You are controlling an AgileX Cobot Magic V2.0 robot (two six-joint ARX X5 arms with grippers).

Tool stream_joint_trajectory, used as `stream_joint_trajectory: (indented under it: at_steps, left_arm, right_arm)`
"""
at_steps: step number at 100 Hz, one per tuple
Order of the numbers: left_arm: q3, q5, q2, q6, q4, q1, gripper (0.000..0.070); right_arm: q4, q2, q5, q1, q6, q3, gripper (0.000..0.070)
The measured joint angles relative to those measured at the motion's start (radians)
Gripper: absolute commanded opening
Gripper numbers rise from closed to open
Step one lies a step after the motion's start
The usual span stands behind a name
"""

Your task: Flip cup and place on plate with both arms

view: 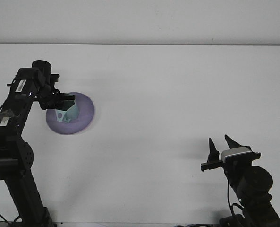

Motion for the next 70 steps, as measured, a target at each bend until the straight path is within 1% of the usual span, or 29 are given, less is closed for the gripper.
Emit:
stream_joint_trajectory:
  at_steps: [1,2,4,10,11,12,13,37,60,64,65,66,68,69,70]
  left_arm:
    - [0.0,0.0,0.0,0.0,0.0,0.0,0.0121]
    - [0.0,0.0,0.0,0.0,0.0,0.0,0.0144]
    - [0.0,0.0,0.0,0.0,0.0,0.0,0.0267]
    - [0.0,0.0,0.0,0.0,0.0,0.001,0.0597]
    - [0.0,0.0,0.0,0.0,0.0,0.001,0.0634]
    - [0.0,0.0,0.0,0.0,0.0,0.001,0.0656]
    - [0.0,0.0,0.0,0.0,0.0,0.002,0.07]
    - [0.0,0.0,-0.036,0.0,-0.02,0.006,0.07]
    - [0.0,0.0,-0.259,-0.017,-0.027,0.015,0.07]
    - [0.0,0.0,-0.303,-0.021,-0.028,0.016,0.064]
    - [0.0,0.0,-0.308,-0.022,-0.028,0.016,0.0604]
    - [0.0,0.0,-0.326,-0.023,-0.028,0.017,0.0588]
    - [0.0,0.0,-0.348,-0.024,-0.027,0.017,0.0512]
    - [0.0,0.0,-0.359,-0.024,-0.028,0.017,0.0493]
    - [0.0,0.0,-0.369,-0.024,-0.028,0.018,0.0444]
  right_arm:
    - [0.0,0.0,0.0,0.0,0.0,0.0,0.0344]
    - [0.0,0.0,0.0,0.0,0.0,0.0,0.0344]
    - [0.0,0.0,0.0,0.0,0.0,0.0,0.0344]
    - [0.0,0.0,0.0,0.0,0.0,0.0,0.0344]
    - [0.0,0.0,0.0,0.0,0.0,0.0,0.0344]
    - [0.0,0.0,0.0,0.0,0.0,0.0,0.0344]
    - [0.0,0.0,0.0,0.0,0.0,0.0,0.0344]
    - [0.0,0.0,0.0,0.0,0.0,0.0,0.0344]
    - [-0.001,0.0,0.0,0.0,0.0,0.0,0.0344]
    - [-0.002,0.0,0.0,0.0,0.0,0.0,0.0344]
    - [-0.002,0.0,0.0,0.0,0.0,0.0,0.0344]
    - [-0.002,0.0,0.0,0.0,0.0,0.0,0.0344]
    - [-0.002,0.0,0.0,0.0,0.0,0.0,0.0344]
    - [-0.002,0.0,0.0,0.0,0.0,0.0,0.0344]
    - [-0.003,0.0,0.0,0.0,0.0,0.0,0.0344]
